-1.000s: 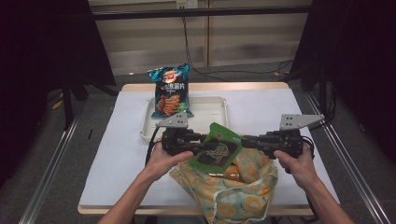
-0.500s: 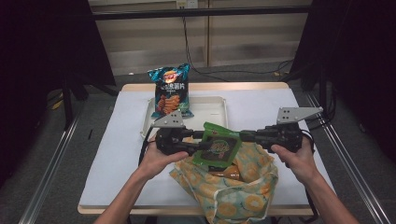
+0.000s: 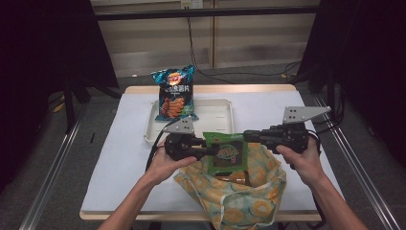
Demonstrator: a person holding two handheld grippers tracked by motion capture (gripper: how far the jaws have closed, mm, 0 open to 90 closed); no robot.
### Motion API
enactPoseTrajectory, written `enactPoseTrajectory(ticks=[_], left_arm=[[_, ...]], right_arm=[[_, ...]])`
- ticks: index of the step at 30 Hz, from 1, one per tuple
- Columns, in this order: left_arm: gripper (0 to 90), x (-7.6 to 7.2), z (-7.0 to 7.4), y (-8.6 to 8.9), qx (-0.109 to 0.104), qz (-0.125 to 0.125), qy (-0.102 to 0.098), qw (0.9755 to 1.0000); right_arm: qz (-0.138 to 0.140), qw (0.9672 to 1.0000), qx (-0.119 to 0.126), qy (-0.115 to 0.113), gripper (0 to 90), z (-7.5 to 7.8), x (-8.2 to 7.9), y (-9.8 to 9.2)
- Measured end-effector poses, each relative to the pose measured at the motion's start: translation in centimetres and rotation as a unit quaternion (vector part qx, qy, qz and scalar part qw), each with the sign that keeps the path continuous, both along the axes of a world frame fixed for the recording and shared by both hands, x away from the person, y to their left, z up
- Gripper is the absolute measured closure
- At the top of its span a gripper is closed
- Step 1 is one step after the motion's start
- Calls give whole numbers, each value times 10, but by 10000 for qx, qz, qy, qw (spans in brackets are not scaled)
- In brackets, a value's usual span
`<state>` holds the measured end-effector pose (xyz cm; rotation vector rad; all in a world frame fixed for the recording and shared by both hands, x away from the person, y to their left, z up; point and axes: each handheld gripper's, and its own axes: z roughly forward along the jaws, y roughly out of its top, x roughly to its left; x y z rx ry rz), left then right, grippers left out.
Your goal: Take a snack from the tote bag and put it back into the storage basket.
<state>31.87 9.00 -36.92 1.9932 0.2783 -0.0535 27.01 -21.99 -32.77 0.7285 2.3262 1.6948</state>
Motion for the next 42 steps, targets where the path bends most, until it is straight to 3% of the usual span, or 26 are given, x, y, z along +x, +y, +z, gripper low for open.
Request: enactPoseTrajectory(ticks=[2, 9, 13, 15, 21, 24, 29, 35, 42], left_arm=[[731, 1, 0, 0, -50, -31, 53, 10000], [734, 3, 6, 6, -177, -16, 123, 9998], [734, 6, 12, 11, -290, 10, 159, 9995], [733, 8, 16, 14, -401, -11, 200, 9990], [732, 9, 35, 20, -501, -30, 24, 9987], [732, 11, 43, 20, -497, -21, -31, 9988], [732, 16, 52, 27, -626, 28, -46, 9980], [730, 23, 62, 35, -702, 74, -28, 9975], [730, 37, 79, 42, -880, 196, -114, 9959]], right_arm=[[-4, 10000, 80, 15, 848, -1, 0, -1], [-190, 9996, 180, -72, 548, -6, -6, -6], [-257, 9994, 234, 7, 444, -12, -11, -10], [-247, 9994, 252, 48, 431, -16, -14, -12], [-268, 9995, 177, 68, 337, -25, -23, -13], [-383, 9992, 18, 112, 302, -32, -26, -13], [-509, 9986, 36, 114, 236, -44, -32, -16], [-707, 9974, 6, 146, 207, -53, -42, -21], [-695, 9975, 36, 142, 192, -56, -48, -25]])
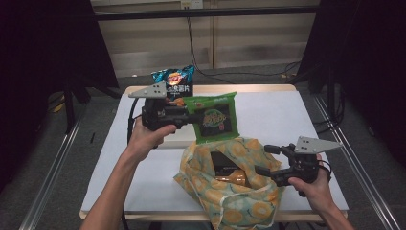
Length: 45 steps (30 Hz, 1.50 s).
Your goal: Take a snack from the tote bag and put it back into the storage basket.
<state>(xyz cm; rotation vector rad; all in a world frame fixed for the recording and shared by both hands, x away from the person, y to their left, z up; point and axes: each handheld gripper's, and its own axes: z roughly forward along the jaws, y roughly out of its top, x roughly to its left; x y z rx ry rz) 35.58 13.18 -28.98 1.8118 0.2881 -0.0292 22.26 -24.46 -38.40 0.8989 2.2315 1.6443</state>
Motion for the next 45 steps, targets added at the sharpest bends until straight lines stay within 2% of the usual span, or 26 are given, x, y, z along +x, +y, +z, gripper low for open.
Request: enactPoseTrajectory(ticks=[5, 12, 15, 19, 22, 25, 31, 34, 39, 44, 45], left_arm=[[730, 18, 3, 5, 32, 175, -20, 9998], [730, 52, -17, 6, 137, 522, 182, 9984], [730, 64, -25, 4, 121, 551, 196, 9982], [730, 84, -38, -2, 361, 640, 195, 9971], [730, 102, -48, -8, 589, 656, 266, 9958], [730, 114, -59, -11, 700, 713, 407, 9942], [730, 129, -75, -19, 766, 726, 453, 9934], [730, 139, -82, -24, 879, 822, 516, 9914], [730, 151, -90, -29, 892, 864, 549, 9907], [730, 162, -102, -31, 968, 906, 661, 9890], [730, 164, -105, -31, 1038, 926, 668, 9880]], right_arm=[[7, 10000, -17, 11, 189, -2, -1, 1], [-7, 10000, -20, 43, 186, -3, 0, 1], [18, 10000, -3, 55, 184, -3, 0, 1], [32, 10000, 21, 33, 181, -3, 1, 0], [14, 10000, 34, 41, 181, -4, 1, -2], [-5, 10000, 52, 54, 181, -4, 1, -4], [-35, 9999, 70, 87, 182, -6, 3, -8], [-9, 9999, 79, 138, 184, -8, 3, -7], [40, 9999, 79, 133, 181, -9, 3, -5], [102, 9997, 84, 182, 186, -12, 4, -3], [109, 9997, 78, 199, 186, -13, 4, -3]])
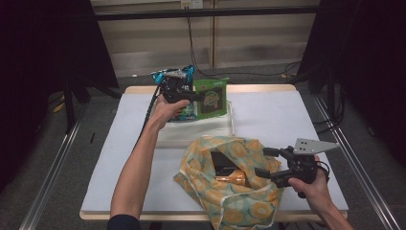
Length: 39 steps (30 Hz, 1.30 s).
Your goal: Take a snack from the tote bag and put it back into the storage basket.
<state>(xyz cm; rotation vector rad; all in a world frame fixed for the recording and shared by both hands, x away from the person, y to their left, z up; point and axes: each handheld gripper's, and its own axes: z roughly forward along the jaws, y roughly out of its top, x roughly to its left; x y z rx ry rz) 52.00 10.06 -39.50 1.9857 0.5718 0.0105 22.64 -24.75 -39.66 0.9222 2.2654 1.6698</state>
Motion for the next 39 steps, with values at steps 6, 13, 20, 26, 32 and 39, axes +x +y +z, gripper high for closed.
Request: enactPoseTrajectory(ticks=[6, 13, 20, 26, 32, 39], left_arm=[[730, 10, -12, 1, -27, 26, 176, 9998], [729, 15, -23, -6, 175, 105, 274, 9994], [729, 24, -32, -15, 309, 127, 352, 9988], [721, 32, -32, -21, 492, 219, 298, 9981], [684, 35, -40, -28, 817, 452, 235, 9954], [653, 39, -42, -32, 887, 641, 218, 9938]], right_arm=[[9, 10000, 16, -30, 186, 1, -1, 0], [16, 10000, -1, 4, 186, -1, 0, 0], [55, 10000, -3, -15, 186, -1, -1, 2], [98, 10000, 1, -7, 185, -2, 0, 3], [64, 10000, 2, -39, 183, 0, -1, 0], [132, 9999, -20, -35, 180, 0, -1, 3]])
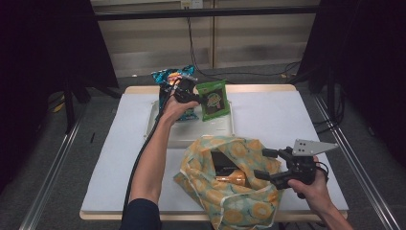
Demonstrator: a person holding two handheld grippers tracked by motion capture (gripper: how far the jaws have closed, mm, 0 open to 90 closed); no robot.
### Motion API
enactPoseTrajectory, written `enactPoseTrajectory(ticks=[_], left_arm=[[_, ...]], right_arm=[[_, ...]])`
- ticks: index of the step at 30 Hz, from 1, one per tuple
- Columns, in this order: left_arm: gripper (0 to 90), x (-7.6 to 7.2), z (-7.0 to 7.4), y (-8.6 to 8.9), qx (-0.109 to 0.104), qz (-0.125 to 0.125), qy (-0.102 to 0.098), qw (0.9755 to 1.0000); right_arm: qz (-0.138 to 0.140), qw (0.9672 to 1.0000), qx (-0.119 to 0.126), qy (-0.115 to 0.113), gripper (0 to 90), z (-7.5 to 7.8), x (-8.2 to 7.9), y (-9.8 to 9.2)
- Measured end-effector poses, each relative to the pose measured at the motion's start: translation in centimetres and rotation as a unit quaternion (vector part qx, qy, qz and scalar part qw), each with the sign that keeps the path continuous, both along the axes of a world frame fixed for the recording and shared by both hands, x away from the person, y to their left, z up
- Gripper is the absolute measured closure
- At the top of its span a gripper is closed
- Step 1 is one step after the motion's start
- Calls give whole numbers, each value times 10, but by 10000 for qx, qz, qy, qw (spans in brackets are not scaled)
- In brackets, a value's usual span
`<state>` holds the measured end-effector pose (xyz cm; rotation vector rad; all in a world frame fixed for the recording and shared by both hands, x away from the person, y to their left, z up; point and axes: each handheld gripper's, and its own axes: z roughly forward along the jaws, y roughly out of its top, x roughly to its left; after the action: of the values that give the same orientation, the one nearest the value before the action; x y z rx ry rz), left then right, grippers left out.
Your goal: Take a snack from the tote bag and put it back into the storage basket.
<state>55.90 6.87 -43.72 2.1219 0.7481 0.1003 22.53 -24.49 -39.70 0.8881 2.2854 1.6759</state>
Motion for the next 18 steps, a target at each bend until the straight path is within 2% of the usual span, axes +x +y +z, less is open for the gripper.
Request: enactPoseTrajectory(ticks=[3, 8, 11, 15, 18], left_arm=[[607, 0, 1, -2, 148, 76, -39, 9999], [524, 0, 3, -6, 232, 170, -100, 9995], [442, -1, 10, -7, 203, 229, -202, 9993], [390, -1, 18, -6, 135, 424, -292, 9986], [366, 0, 27, 0, 6, 540, -412, 9977]], right_arm=[[26, 10000, -1, -9, 179, 0, -1, 1], [18, 10000, 22, -14, 179, 1, -1, -1], [28, 10000, 10, -16, 179, 1, -1, 0], [38, 10000, -5, -2, 179, -1, -1, 1], [70, 10000, -6, -6, 179, -1, -1, 1]])
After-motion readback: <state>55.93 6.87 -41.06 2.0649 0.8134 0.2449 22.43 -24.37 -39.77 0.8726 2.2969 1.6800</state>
